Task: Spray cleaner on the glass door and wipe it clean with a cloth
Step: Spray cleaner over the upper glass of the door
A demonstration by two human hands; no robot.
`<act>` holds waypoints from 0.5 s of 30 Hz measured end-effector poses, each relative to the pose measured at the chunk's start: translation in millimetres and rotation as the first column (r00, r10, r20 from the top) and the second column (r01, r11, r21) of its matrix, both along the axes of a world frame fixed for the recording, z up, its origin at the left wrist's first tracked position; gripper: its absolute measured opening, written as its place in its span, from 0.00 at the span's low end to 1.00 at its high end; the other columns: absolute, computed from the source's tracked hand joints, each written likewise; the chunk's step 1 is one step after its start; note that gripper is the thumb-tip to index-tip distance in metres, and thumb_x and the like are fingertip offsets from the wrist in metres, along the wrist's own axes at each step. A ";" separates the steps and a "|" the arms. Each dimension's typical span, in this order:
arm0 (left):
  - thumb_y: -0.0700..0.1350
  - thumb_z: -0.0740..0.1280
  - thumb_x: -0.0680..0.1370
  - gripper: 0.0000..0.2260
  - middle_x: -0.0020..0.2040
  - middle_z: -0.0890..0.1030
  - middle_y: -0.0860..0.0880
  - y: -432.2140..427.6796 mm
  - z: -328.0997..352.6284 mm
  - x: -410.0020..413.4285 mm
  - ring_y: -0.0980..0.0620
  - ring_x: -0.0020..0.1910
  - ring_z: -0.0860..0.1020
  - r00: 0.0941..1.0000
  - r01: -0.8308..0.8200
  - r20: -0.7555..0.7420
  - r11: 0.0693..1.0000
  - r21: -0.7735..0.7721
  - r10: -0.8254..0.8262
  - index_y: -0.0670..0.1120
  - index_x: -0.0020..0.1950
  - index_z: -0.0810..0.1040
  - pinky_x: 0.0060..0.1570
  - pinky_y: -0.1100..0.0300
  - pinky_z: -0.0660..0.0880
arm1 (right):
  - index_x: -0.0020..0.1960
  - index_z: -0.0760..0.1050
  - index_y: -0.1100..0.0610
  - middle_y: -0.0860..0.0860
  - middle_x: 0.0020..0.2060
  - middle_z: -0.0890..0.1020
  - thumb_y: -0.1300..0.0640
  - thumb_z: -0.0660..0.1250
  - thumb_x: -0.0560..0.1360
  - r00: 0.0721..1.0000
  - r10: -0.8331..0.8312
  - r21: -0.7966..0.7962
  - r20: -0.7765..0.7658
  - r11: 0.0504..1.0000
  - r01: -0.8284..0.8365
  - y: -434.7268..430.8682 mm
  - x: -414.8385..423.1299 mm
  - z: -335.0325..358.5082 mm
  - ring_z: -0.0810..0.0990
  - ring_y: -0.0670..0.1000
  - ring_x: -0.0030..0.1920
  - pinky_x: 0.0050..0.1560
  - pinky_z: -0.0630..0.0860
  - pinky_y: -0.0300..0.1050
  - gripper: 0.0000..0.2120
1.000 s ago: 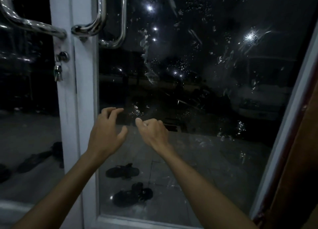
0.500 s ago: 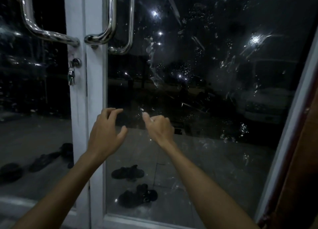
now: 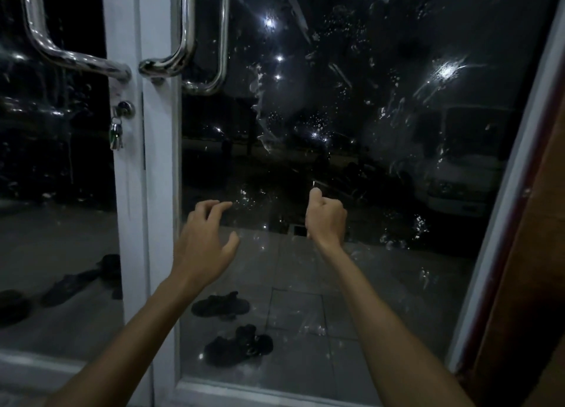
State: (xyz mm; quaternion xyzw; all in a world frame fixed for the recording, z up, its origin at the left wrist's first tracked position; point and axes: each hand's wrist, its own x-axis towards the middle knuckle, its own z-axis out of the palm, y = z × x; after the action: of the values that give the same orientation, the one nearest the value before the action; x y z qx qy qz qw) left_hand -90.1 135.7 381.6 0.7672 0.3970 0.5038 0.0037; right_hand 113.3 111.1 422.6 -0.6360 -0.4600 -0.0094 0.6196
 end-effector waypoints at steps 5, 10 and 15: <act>0.44 0.69 0.74 0.25 0.66 0.68 0.45 2.1 -4.5 -0.6 0.47 0.63 0.71 1.000 -0.002 0.001 1.000 -0.005 0.002 0.46 0.70 0.68 0.60 0.50 0.73 | 0.28 0.71 0.57 0.51 0.26 0.74 0.42 0.55 0.78 0.994 0.049 -0.101 0.093 0.994 -0.040 7.5 -3.3 -5.1 0.74 0.54 0.30 0.36 0.70 0.45 0.27; 0.44 0.69 0.74 0.25 0.67 0.68 0.44 6.3 -13.0 -3.4 0.46 0.64 0.70 1.000 -0.013 -0.005 1.000 -0.019 0.013 0.45 0.70 0.68 0.61 0.51 0.72 | 0.25 0.67 0.56 0.48 0.23 0.70 0.39 0.56 0.79 0.937 0.186 -0.239 0.294 0.964 -0.116 12.0 -33.2 -21.7 0.70 0.50 0.26 0.32 0.65 0.43 0.29; 0.44 0.69 0.74 0.24 0.67 0.68 0.44 12.0 -22.1 -11.3 0.47 0.64 0.70 0.999 -0.039 -0.002 0.998 -0.044 0.039 0.45 0.70 0.68 0.57 0.57 0.69 | 0.22 0.63 0.57 0.48 0.19 0.66 0.45 0.58 0.77 0.943 0.198 -0.243 0.268 0.961 -0.133 28.1 -59.2 -49.1 0.68 0.52 0.24 0.36 0.72 0.49 0.28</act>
State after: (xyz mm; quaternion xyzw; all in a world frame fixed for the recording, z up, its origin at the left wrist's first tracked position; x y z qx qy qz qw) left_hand -101.4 147.7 359.5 0.7593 0.4228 0.4945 0.0104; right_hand 54.2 139.2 373.6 -0.6516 -0.5961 0.0014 0.4692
